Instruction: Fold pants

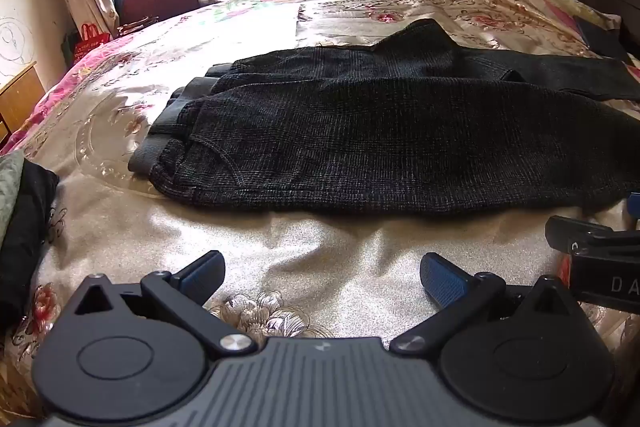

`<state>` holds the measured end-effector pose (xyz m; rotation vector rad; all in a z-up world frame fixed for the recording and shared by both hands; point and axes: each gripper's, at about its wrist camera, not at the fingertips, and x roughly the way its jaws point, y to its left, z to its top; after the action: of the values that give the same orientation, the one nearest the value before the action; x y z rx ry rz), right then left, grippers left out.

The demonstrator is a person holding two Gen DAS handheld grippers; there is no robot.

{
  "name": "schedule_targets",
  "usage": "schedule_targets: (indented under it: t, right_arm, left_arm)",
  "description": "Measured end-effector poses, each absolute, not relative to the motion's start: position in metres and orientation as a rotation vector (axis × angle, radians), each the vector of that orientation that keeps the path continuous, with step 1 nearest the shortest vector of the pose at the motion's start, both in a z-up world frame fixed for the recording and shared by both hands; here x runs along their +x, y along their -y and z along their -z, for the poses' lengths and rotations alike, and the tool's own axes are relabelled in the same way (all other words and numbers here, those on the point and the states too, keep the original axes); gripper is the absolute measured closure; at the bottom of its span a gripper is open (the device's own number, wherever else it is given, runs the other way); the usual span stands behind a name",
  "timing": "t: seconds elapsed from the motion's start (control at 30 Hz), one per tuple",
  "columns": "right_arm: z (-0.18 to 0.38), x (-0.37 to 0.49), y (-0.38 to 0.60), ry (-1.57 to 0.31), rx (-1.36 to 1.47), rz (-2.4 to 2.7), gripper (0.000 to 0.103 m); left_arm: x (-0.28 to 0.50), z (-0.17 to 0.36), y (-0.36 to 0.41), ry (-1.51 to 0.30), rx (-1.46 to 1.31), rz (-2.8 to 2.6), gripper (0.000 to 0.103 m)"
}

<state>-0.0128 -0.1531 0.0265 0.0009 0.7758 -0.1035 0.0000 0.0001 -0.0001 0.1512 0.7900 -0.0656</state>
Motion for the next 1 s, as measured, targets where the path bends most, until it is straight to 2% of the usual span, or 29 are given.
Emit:
schedule_targets:
  t: [1.0]
  right_arm:
    - [-0.021, -0.008, 0.148, -0.797, -0.042, 0.104, 0.016]
  left_arm:
    - [0.002, 0.003, -0.002, -0.798, 0.137, 0.066, 0.000]
